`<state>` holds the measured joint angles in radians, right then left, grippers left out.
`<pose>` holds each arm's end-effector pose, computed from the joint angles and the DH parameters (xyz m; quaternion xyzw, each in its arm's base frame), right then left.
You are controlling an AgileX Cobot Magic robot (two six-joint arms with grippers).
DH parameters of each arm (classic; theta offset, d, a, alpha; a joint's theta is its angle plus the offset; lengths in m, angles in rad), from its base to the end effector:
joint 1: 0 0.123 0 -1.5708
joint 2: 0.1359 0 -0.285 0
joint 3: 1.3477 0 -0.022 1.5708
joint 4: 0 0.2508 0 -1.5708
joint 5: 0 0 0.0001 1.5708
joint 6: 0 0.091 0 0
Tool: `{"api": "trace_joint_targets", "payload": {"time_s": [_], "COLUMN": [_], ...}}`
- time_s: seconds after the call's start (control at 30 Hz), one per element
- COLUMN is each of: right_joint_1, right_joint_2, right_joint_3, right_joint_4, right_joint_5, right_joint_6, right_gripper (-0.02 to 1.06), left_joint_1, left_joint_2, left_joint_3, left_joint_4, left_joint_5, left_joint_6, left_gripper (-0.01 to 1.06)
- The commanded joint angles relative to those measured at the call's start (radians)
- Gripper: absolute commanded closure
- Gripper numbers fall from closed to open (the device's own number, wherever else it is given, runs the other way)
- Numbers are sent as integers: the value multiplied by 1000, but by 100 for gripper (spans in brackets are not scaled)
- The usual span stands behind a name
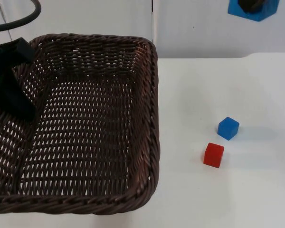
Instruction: Pick up the basket with the left hand and place the largest block into the basket with the right hand.
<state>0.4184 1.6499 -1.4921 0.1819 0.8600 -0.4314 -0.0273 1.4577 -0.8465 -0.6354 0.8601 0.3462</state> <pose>0.3302 0.1605 0.3338 -0.3582 0.8755 0.0819 0.3139 0.2570 -0.0480 0.2237 -0.0021 0.9629 -0.2374 0.1279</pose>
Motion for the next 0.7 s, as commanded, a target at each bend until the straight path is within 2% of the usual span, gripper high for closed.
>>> {"api": "trace_joint_targets", "payload": {"time_s": [0.0,0.03,0.17,0.33,0.67], "right_joint_1": [48,48,167,261,392], "right_joint_2": [-14,-14,-14,3,106], "right_joint_3": [1,1,1,-1,-1], "right_joint_4": [3,3,3,6,14], "right_joint_5": [-39,-39,-91,-107,-160], "right_joint_6": [-29,-29,-54,-54,-54], "right_gripper": [105,105,105,105,105], "left_joint_1": [3,3,3,3,3], "left_joint_2": [-10,-10,-10,-10,-10], "left_joint_3": [3,3,3,3,3], "left_joint_4": [-34,-34,-34,-34,-34], "left_joint_5": [-7,-7,-7,-7,-7], "left_joint_6": [-3,-3,-3,-3,-3], "left_gripper": [105,105,105,105,105]}}
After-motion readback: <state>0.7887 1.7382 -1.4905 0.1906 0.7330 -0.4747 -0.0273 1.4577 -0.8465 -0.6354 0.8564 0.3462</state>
